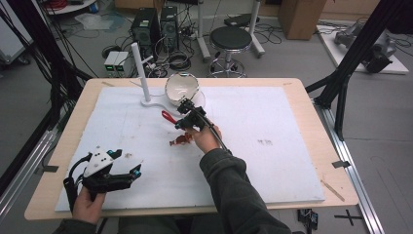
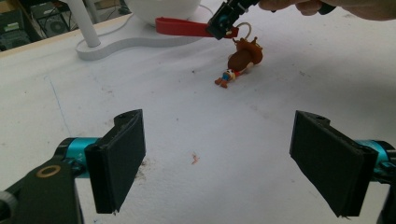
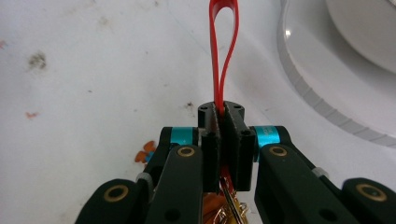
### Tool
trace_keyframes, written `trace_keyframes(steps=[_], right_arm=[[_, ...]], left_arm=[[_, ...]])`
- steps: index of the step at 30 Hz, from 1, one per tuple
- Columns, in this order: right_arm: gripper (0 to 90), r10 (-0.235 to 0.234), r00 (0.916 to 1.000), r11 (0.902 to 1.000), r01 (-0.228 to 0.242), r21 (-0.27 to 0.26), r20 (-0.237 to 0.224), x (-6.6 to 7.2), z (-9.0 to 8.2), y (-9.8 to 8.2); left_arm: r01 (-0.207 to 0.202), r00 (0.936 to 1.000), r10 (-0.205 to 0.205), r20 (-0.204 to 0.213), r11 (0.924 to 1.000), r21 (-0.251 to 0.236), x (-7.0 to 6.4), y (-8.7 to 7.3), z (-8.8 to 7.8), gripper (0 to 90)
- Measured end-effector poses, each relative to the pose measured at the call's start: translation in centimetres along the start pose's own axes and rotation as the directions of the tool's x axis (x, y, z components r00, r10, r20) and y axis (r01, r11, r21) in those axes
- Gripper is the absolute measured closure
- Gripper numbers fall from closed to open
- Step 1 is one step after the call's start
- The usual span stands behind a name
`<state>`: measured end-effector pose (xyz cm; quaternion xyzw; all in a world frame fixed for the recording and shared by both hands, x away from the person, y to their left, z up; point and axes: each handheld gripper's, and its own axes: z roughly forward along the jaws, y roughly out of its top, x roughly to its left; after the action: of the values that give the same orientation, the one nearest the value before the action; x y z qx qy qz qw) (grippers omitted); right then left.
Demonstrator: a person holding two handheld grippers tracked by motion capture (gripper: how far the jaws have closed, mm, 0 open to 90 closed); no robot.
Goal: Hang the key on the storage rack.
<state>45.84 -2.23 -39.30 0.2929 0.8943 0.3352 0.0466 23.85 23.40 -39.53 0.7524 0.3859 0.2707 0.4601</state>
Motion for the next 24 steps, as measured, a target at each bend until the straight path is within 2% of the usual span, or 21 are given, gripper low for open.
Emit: trace_keyframes(steps=[7, 19, 24], right_arm=[[85.7, -0.016, 0.9998, 0.9984, 0.016, -0.055, -0.009, 0.4, -1.5, 0.1], [85.8, -0.057, 0.9984, 0.9941, 0.057, -0.092, 0.007, 0.9, -3.1, 0.4], [85.9, -0.052, 0.9985, 0.9927, 0.054, -0.108, 0.015, 0.9, -3.5, 0.4]], left_arm=[[-0.005, 1.0, 0.005, 0.002, 1.0, 0.004, 0.0, 0.0, -0.1, 18.7], [0.0, 1.0, 0.0, -0.002, 1.0, -0.002, -0.1, 0.0, 0.0, 18.7], [0.002, 1.0, -0.002, -0.002, 1.0, -0.002, -0.1, 0.0, 0.0, 18.7]])
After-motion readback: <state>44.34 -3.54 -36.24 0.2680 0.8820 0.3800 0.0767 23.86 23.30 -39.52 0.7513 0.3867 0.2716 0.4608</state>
